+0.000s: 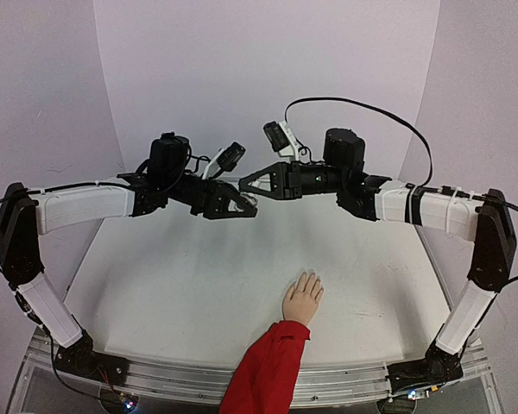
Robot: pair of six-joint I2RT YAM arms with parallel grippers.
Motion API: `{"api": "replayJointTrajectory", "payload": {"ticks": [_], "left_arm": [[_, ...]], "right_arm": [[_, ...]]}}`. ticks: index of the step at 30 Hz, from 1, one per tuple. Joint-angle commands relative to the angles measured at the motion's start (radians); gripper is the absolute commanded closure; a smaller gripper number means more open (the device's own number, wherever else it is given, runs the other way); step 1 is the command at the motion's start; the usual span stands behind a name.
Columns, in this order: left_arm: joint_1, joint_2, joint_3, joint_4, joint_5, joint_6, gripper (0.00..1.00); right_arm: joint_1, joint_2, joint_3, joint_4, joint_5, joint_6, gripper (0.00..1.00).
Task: Paint the nails
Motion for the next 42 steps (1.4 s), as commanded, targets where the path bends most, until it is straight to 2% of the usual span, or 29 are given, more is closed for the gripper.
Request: {"api": "replayJointTrajectory", "payload": {"ticks": [1, 4, 6, 8, 10, 13, 15, 17, 23, 25, 27, 32, 36, 38, 39, 40, 42], "left_arm": [[-0.005, -0.033, 0.029, 0.053, -0.115, 0.032, 1.00], [-0.005, -0.058, -0.001, 0.052, -0.307, 0.062, 1.00], [-0.006, -0.079, -0.025, 0.051, -0.508, 0.081, 1.00], [-0.007, -0.098, -0.050, 0.052, -0.780, 0.087, 1.00], [-0.008, -0.102, -0.055, 0.051, -0.967, 0.094, 1.00], [-0.021, -0.078, -0.040, 0.051, -1.122, 0.129, 1.00], [-0.040, -0.060, -0.029, 0.051, -1.204, 0.161, 1.00], [-0.063, -0.048, -0.021, 0.051, -1.269, 0.199, 1.00], [-0.090, -0.041, -0.045, 0.052, -1.258, 0.233, 1.00], [-0.090, -0.053, -0.066, 0.051, -1.238, 0.230, 1.00], [-0.090, -0.068, -0.087, 0.049, -1.208, 0.227, 1.00], [-0.086, -0.100, -0.108, 0.040, -1.045, 0.225, 1.00], [-0.043, -0.098, -0.090, 0.036, -0.807, 0.162, 1.00], [-0.015, -0.077, -0.057, 0.037, -0.576, 0.094, 1.00], [-0.009, -0.061, -0.034, 0.037, -0.509, 0.072, 1.00], [-0.007, -0.041, -0.008, 0.038, -0.367, 0.052, 1.00], [-0.009, -0.003, 0.042, 0.037, -0.199, 0.000, 1.00]], "right_arm": [[0.014, -0.016, -0.002, 0.071, 0.011, 0.006, 1.00], [0.021, -0.027, -0.041, 0.051, 0.092, -0.003, 1.00], [0.038, -0.036, -0.048, -0.037, 0.241, -0.047, 1.00], [0.066, -0.042, -0.023, -0.197, 0.479, -0.096, 1.00], [0.102, -0.035, 0.006, -0.329, 0.746, -0.102, 1.00], [0.161, 0.002, 0.082, -0.523, 1.131, -0.025, 1.00], [0.213, 0.038, 0.149, -0.632, 1.305, 0.029, 1.00], [0.268, 0.062, 0.208, -0.660, 1.413, 0.065, 1.00], [0.287, 0.092, 0.305, -0.667, 1.310, 0.024, 0.98], [0.276, 0.068, 0.303, -0.664, 1.269, -0.011, 0.89], [0.250, 0.038, 0.288, -0.663, 1.204, -0.034, 0.74], [0.133, -0.072, 0.188, -0.604, 0.913, -0.104, 0.44], [0.026, -0.148, 0.078, -0.470, 0.579, -0.138, 0.29], [-0.022, -0.171, 0.038, -0.444, 0.490, -0.153, 0.25], [-0.037, -0.178, 0.028, -0.436, 0.449, -0.165, 0.23], [-0.050, -0.182, 0.017, -0.420, 0.399, -0.177, 0.23], [-0.066, -0.180, 0.008, -0.375, 0.286, -0.182, 0.23]]}}
